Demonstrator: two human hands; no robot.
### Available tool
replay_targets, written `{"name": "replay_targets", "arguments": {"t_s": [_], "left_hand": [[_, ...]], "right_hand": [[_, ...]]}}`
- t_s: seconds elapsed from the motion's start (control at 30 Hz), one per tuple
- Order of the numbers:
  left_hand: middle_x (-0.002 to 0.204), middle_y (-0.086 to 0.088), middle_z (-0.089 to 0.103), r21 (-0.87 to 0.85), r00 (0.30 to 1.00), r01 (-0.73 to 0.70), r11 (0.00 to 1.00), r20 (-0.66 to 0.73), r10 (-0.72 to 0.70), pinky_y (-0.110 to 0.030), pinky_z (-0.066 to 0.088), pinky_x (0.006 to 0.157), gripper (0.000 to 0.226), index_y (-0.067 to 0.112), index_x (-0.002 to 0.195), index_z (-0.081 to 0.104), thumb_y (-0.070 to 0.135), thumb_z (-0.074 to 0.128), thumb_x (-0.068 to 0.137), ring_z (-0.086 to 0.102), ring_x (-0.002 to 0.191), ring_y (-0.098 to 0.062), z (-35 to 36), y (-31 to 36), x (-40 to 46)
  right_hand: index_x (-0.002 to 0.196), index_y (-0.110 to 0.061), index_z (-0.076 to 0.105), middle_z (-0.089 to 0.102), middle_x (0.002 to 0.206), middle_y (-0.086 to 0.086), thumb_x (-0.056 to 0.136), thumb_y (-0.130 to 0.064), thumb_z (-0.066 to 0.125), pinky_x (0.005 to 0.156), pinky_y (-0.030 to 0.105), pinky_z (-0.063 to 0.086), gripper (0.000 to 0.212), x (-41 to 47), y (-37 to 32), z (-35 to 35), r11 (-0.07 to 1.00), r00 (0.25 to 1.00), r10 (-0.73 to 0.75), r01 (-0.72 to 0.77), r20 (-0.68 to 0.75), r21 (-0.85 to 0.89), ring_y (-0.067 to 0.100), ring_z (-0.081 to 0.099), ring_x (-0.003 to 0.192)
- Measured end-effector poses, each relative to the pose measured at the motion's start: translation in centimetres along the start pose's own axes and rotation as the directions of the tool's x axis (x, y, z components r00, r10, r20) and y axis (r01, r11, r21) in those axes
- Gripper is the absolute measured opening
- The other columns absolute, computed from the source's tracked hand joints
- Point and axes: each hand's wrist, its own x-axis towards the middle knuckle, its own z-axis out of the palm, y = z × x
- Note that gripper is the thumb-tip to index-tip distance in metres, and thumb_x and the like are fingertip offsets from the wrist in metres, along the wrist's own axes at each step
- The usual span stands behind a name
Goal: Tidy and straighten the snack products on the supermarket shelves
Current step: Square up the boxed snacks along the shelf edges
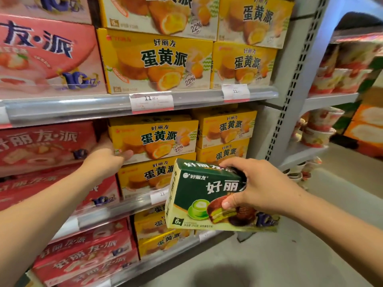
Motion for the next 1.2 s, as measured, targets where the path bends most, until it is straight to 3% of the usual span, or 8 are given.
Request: {"name": "replay_targets", "arguments": {"t_s": [0.17,0.33,0.43,0.53,0.7,0.83,1.03,1.2], "left_hand": [[0.128,-0.012,0.060,-0.018,1.000,-0.012,1.000,0.028,0.012,-0.036,0.043,0.080,0.062,0.013,0.136,0.045,0.040,0.071,0.086,0.057,0.113,-0.036,1.1,-0.4,0.6],[0.074,-0.007,0.055,-0.006,0.993,0.030,1.000,-0.110,-0.031,-0.035,0.041,0.054,0.052,0.000,0.103,0.052,0.046,0.069,0.087,0.055,0.066,-0.026,-0.2,0.4,-1.8],[0.125,-0.004,0.053,-0.070,0.961,-0.194,0.978,-0.213,0.175,-0.037,0.045,0.091,0.062,0.010,0.139,0.041,0.044,0.062,0.091,0.052,0.118,-0.026,-0.8,-0.1,-5.9],[0.131,0.028,0.041,-0.227,0.929,-0.363,0.904,-0.016,0.369,-0.023,0.038,0.095,0.070,0.039,0.141,0.036,0.070,0.054,0.080,0.044,0.123,0.005,-1.7,-0.1,-10.3],[0.131,0.025,0.058,-0.569,0.895,0.080,0.819,0.403,0.192,-0.028,0.052,0.094,0.090,0.047,0.141,0.037,0.061,0.081,0.063,0.058,0.118,0.000,-4.4,0.2,-13.4],[0.114,0.009,0.072,-0.630,0.902,0.326,0.705,0.431,-0.031,-0.030,0.058,0.082,0.059,0.035,0.120,0.055,0.018,0.085,0.072,0.070,0.104,-0.015,-9.6,-0.6,-15.1],[0.112,0.002,0.073,-0.565,0.849,0.522,0.639,0.419,-0.322,-0.026,0.058,0.075,0.069,0.024,0.122,0.056,0.022,0.086,0.060,0.071,0.100,-0.017,-22.6,0.6,-19.6],[0.113,0.002,0.072,-0.545,0.772,0.634,0.549,0.410,-0.485,-0.024,0.057,0.074,0.069,0.021,0.123,0.056,0.018,0.084,0.060,0.070,0.102,-0.015,-32.0,2.7,-23.4]], "right_hand": [[0.124,-0.044,0.048,0.062,0.105,-0.020,0.060,-0.055,0.084,0.083,0.035,0.055,0.074,0.2,-0.1,-0.2,1.000,1.000,-0.006,0.006,0.015,0.014,0.003,0.059,0.097],[0.128,-0.041,0.049,0.056,0.093,-0.027,0.059,-0.054,0.085,0.080,0.032,0.056,0.079,1.3,-0.6,-0.4,1.000,1.000,-0.023,0.023,0.012,-0.009,0.002,0.059,0.092],[0.128,-0.042,0.048,0.062,0.104,-0.021,0.057,-0.056,0.085,0.081,0.034,0.056,0.081,2.0,-1.4,-0.3,0.999,0.998,-0.037,0.038,0.040,-0.016,0.003,0.061,0.095],[0.130,-0.043,0.047,0.063,0.116,-0.016,0.055,-0.061,0.082,0.085,0.037,0.055,0.085,3.2,-2.6,0.2,0.996,0.995,-0.082,0.085,0.061,-0.034,0.007,0.059,0.101],[0.131,-0.045,0.044,0.061,0.117,-0.015,0.055,-0.068,0.079,0.082,0.029,0.049,0.087,6.4,-6.9,1.0,0.981,0.969,-0.150,0.171,0.196,-0.095,0.006,0.051,0.100],[0.131,-0.043,0.043,0.060,0.116,-0.014,0.053,-0.072,0.078,0.075,0.027,0.040,0.090,9.1,-12.6,0.9,0.962,0.913,-0.238,0.269,0.331,-0.050,0.006,0.044,0.093],[0.142,-0.036,0.038,0.050,0.137,-0.014,0.058,-0.082,0.063,0.100,0.030,0.042,0.100,11.5,-20.0,-2.8,0.922,0.730,-0.376,0.357,0.570,0.151,0.010,0.049,0.122],[0.117,-0.042,0.057,0.053,0.098,-0.033,0.056,-0.079,0.070,0.081,0.019,0.044,0.073,11.6,-25.2,-6.4,0.914,0.634,-0.406,0.260,0.658,0.313,0.001,0.056,0.099]]}}
